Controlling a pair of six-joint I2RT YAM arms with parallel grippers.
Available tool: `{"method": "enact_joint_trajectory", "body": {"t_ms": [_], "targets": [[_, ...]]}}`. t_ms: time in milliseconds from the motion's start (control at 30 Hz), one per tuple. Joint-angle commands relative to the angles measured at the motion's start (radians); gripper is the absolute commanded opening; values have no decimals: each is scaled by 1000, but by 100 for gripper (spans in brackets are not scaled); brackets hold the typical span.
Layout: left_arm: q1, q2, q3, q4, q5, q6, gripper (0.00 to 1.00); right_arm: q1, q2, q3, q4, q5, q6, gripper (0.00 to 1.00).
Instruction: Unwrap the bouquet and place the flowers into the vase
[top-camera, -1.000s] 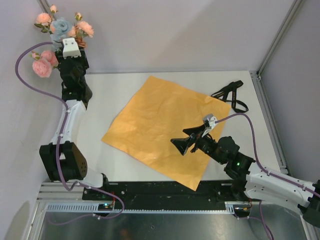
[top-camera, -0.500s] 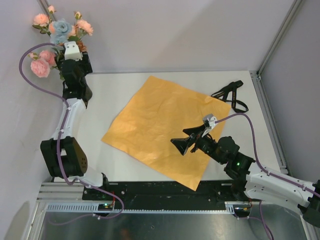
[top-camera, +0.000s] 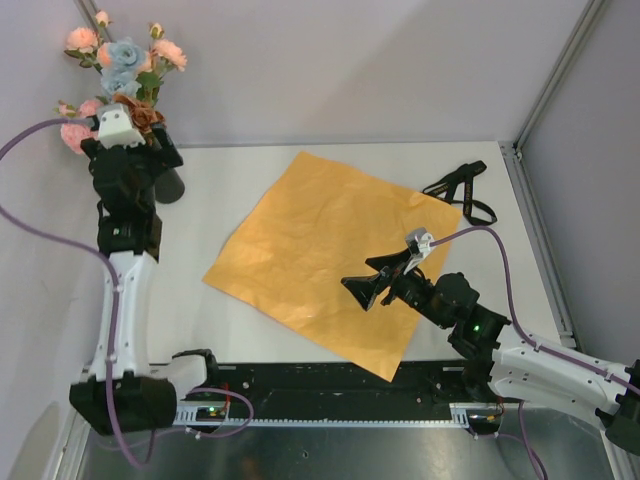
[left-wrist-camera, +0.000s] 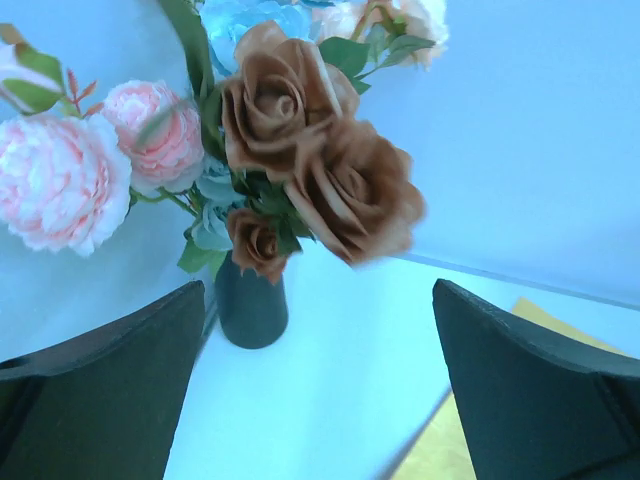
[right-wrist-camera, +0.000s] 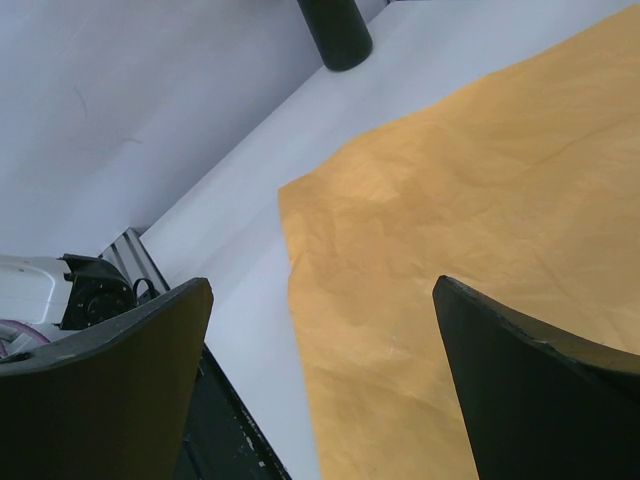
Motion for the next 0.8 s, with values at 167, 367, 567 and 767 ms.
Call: {"method": "enact_joint_trajectory", "body": {"t_ms": [167,367,567,767], "targets": [[5,-198,16,-116,169,-144,98,10,-18,-3,24,0,12,99],[5,-99,186,-132,270,-174,93,12,-13,-3,41,-4,11,99],[8,67,267,-138,226,-158,91,13,-23,-3,28,6,5,99],[42,188,253,-138,180,-157,91,12,-38,-3,17,20,-4,99]]}}
